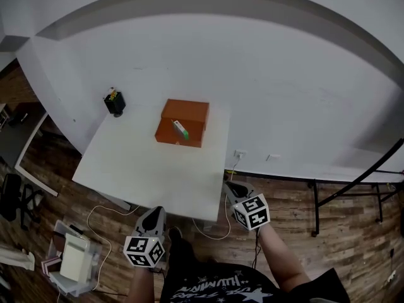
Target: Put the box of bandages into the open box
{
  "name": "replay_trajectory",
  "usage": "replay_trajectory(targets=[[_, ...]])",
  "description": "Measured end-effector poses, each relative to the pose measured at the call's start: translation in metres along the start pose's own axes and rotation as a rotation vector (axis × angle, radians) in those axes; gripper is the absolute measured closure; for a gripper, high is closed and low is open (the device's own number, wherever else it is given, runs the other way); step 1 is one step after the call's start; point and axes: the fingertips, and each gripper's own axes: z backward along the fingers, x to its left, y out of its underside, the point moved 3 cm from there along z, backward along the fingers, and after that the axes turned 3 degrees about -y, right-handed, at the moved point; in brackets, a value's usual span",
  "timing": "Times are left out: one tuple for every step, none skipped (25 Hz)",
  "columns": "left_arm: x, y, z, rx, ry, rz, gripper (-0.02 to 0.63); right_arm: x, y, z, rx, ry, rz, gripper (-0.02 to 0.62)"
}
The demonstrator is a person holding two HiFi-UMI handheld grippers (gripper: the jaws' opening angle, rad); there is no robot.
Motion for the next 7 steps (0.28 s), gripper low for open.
replay_trajectory(targets=[[-0.003,0.002,0.002,0.001,0.0,-0.001,0.584,0.001,0.002,0.004,-0.003,0.0,-0.002,0.547],[-0.006,0.004,0.005,0.001,0.0,-0.001,0.584,0.001,0.004,0.008,-0.005,0.001,-0.003,0.548],[-0.008,0.005,0.007,0.0,0.0,-0.002,0.584,0.002,0.006,0.012,-0.005,0.001,-0.002,0.547],[-0.011,0.007,0.009,-0.001,0.0,-0.002,0.584,0.002,0.008,0.015,-0.005,0.001,-0.001,0.548],[-0.014,0.009,0.011,-0.003,0.0,-0.003,0.584,0.003,0.011,0.019,-0.004,0.002,0.001,0.548],[-0.017,0.01,0.013,-0.005,0.001,-0.004,0.584,0.003,0.013,0.022,-0.003,0.001,0.002,0.548],[-0.019,0.011,0.015,-0.007,0.001,-0.005,0.584,0.003,0.016,0.026,-0.002,0.001,0.003,0.548]])
